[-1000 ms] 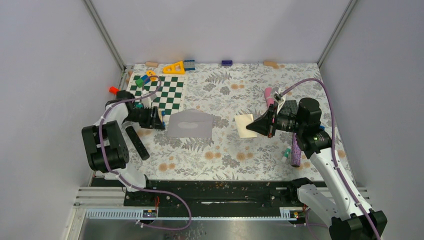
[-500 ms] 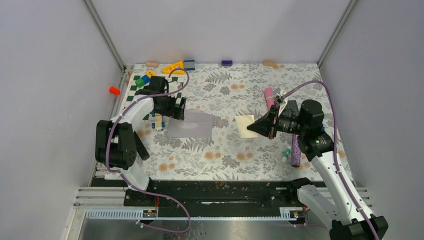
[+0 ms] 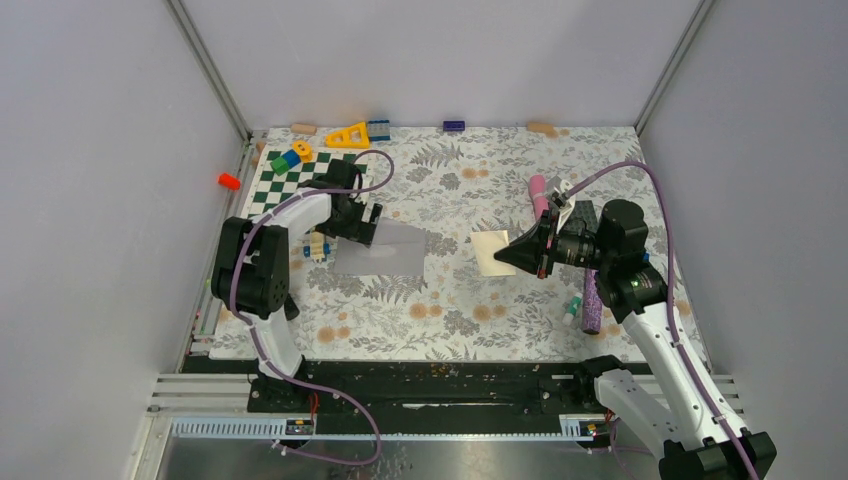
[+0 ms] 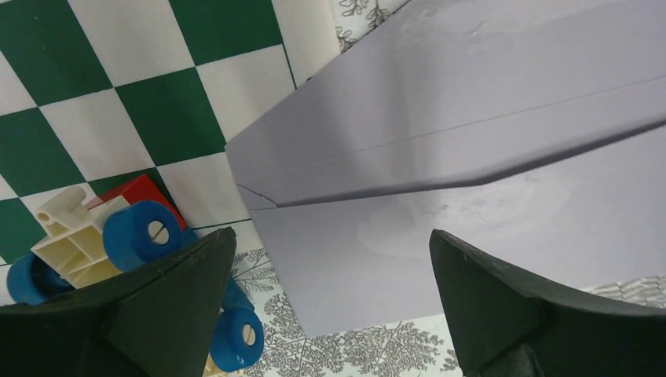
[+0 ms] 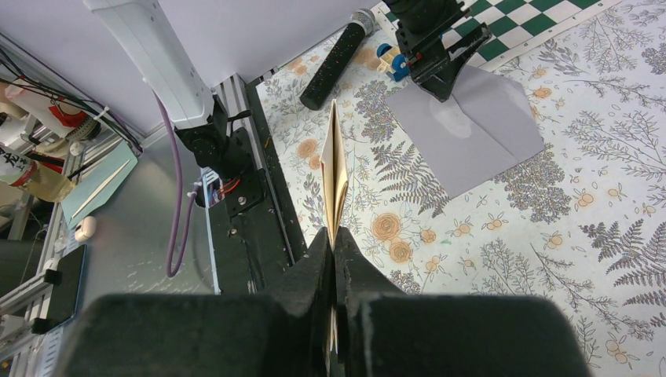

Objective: Place the letter into the envelope and seal it
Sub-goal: Move the envelope to the center of the board.

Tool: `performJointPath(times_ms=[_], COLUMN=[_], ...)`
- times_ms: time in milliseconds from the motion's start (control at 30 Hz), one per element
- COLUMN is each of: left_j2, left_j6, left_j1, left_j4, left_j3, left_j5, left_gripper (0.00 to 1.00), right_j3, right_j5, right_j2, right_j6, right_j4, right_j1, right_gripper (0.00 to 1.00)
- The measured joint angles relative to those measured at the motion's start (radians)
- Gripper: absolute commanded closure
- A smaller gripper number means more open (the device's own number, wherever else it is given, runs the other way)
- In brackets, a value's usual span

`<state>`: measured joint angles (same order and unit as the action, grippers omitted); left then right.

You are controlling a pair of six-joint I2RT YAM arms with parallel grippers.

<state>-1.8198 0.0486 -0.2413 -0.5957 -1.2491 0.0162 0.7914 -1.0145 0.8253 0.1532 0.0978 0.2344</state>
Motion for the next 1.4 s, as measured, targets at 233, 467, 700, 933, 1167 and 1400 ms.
performJointPath(times_ms=[233,467,700,933,1167,1400], left_j2=[-0.065,-0.113,-0.135,-0.136,-0.174,-0.288], left_j6=[-0.021,-0.031,-0.031,-0.019,0.006,0.021], left_j1=[0.001,0.001,0.010,0.013,-0.026,-0.126], left_j4=[-0.003,-0.023,-0.068,-0.086,-0.133,-0.208], left_j3=[-0.032,-0.069,-0.110,-0.122,-0.181,-0.359], left_j5=[-0.024,0.022,0.069,0.141,0.204,0.221], left_gripper=[0.01,0.01,0.01,0.01,0.01,0.01], right_j3=[0.000,-0.001,-0.003,-0.003,-0.003,-0.001], right_j5=[0.000,0.000,0.000,0.000,0.001,0.009], right_j2=[0.000,0.000,0.000,-0.001,-0.001,-0.001], right_j6=[0.000,0.000,0.000,0.000,0.000,-0.018], right_j4=[0.000,0.000,0.000,0.000,0.000,0.037], right_j1=[0.000,0.000,0.000,0.000,0.000,0.000], right_gripper=[1.00,1.00,1.00,1.00,1.00,1.00])
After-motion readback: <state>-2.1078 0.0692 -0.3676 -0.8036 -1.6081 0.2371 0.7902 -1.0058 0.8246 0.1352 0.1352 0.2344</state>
